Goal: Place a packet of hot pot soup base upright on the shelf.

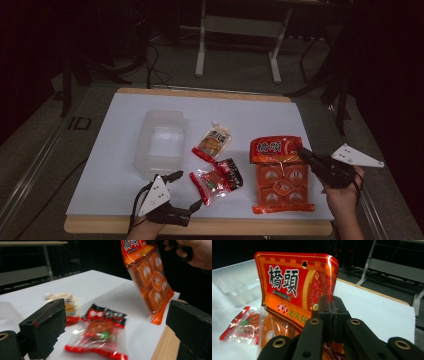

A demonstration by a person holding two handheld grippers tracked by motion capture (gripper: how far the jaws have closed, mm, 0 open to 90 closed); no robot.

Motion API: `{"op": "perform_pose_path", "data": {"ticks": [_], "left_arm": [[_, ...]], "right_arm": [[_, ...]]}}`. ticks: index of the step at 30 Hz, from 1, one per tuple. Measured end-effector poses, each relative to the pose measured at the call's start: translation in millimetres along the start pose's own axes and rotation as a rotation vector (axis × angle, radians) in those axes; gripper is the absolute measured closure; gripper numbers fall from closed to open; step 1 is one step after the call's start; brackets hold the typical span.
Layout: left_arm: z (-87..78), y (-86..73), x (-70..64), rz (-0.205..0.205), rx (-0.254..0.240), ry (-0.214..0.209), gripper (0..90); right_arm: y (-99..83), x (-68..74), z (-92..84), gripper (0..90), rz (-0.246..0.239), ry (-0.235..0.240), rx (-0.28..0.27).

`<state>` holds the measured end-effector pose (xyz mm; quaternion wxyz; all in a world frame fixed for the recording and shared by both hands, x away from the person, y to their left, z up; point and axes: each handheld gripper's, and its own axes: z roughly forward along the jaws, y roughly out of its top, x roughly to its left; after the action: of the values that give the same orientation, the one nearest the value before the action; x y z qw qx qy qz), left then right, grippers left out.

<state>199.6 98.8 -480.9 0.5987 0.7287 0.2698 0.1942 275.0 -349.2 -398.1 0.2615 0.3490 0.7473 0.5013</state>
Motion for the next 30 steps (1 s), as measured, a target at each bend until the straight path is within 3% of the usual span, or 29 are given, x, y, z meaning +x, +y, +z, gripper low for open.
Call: {"op": "perform_pose_path", "data": {"ticks": [5,10,17,24,30], "left_arm": [[18.9,5.1,-7.7,-0.014,0.032,-0.061,2.8],[39.3,13.8,-18.9,0.024,0.049,-0.125,2.1],[67.0,25.8,-23.4,0.059,0.077,-0.142,0.7],[101.1,30.5,-17.5,0.004,0.090,-0.229,0.8],[126.9,31.5,-18.2,0.022,0.070,-0.258,4.1]], "right_arm": [[-10.0,0.9,-20.3,88.5,0.009,0.002,-0.029],[-18.9,0.2,-33.6,88.5,0.026,0.013,-0.051],[-20.1,7.1,-41.4,88.4,0.004,-0.003,-0.055],[-20.3,10.7,-45.8,88.3,-0.006,-0.006,-0.062],[-21.3,11.7,-48.4,88.3,-0.003,-0.002,-0.067]]}}
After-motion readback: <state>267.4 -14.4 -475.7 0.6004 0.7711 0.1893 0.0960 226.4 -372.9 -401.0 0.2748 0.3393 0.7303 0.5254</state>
